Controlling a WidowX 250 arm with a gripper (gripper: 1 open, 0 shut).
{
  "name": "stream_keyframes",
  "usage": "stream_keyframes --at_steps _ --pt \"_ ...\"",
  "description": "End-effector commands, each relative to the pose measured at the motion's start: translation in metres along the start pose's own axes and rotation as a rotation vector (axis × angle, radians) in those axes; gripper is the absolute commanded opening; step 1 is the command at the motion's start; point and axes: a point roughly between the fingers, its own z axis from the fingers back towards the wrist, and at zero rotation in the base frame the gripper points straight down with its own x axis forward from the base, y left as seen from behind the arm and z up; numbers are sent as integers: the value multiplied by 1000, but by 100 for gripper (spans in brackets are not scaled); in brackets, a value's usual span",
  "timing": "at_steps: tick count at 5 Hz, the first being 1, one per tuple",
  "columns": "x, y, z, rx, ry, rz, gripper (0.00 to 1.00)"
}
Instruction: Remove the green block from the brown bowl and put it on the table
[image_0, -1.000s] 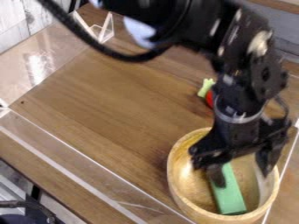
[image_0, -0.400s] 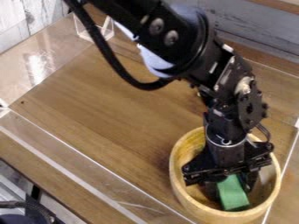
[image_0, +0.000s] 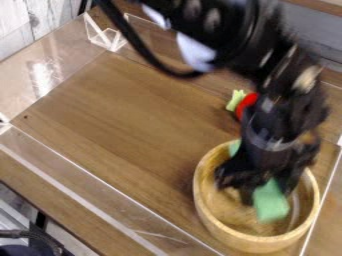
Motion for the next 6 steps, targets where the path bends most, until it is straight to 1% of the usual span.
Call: stream_keyframes --at_steps 1,2,3,4,5,6 --pt "19 -14 40 -64 -74 -43 0" --pt "43 -6 62 -82 -123 -79 0" --pt "66 14 79 -86 -165 -14 0" --pt "69 27 83 -94 -192 59 0" --pt "62 30 74 -111 -221 28 0" --pt "59 30 65 -132 -253 -18 0"
